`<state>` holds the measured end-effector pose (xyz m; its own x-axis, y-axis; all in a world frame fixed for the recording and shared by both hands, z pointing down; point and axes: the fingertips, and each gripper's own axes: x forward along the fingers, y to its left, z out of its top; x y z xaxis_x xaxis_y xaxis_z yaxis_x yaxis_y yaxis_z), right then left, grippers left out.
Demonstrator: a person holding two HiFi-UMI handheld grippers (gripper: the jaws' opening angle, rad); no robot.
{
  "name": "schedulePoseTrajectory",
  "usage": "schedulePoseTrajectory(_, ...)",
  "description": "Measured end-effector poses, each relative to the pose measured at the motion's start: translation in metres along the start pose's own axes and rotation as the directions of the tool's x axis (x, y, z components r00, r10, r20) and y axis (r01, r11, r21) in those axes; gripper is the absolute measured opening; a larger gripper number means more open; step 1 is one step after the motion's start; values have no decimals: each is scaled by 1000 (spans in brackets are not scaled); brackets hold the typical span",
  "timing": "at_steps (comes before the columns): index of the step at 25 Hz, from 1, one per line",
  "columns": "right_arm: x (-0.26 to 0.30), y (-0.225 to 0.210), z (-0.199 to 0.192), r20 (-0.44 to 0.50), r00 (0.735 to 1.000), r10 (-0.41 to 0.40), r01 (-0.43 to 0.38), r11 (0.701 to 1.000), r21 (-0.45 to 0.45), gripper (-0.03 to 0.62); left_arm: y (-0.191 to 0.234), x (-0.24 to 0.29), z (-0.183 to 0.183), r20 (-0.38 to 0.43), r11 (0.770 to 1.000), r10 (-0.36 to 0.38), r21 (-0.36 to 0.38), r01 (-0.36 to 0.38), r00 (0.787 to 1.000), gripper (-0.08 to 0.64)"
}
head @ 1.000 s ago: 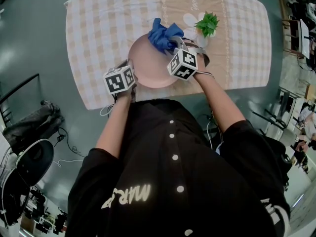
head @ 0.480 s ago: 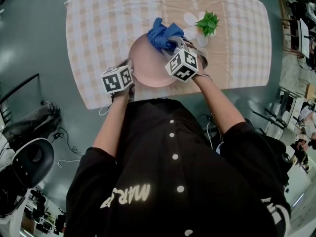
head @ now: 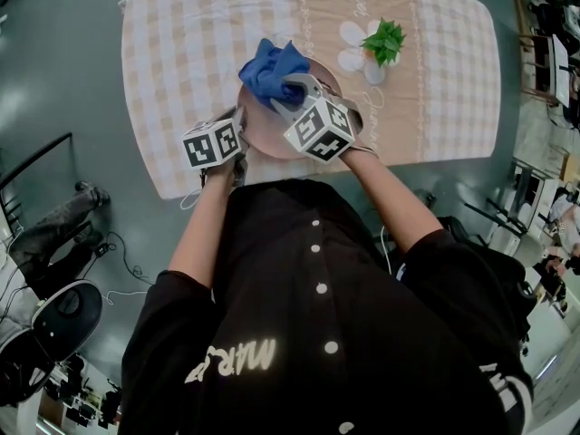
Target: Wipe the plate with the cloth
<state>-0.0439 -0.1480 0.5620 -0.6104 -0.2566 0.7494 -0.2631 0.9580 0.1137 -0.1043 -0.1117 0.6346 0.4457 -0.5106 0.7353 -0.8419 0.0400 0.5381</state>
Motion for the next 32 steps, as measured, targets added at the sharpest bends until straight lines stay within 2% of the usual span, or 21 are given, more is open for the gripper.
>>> schedulePoseTrajectory(6, 14, 29, 2, 2, 996, 88, -88, 996, 33, 123, 0, 0, -1, -1, 1000, -24, -13, 24, 1000, 31)
schedulePoseTrajectory(11, 27, 43, -1, 0, 992, 126, -125, 991, 50, 123, -1, 0, -1, 7, 998, -51, -24, 52, 999, 31)
schedulePoseTrajectory(21, 48, 45, -10, -39, 988, 150, -147, 987, 67, 123, -1, 0, 1, -1, 998, -66, -25, 65, 998, 31)
schedulePoseTrajectory(32, 51, 47, -13, -53, 990, 134, -136, 990, -23, 126, 0, 1, 1, -4, 1000, -20, -7, 20, 1000, 31)
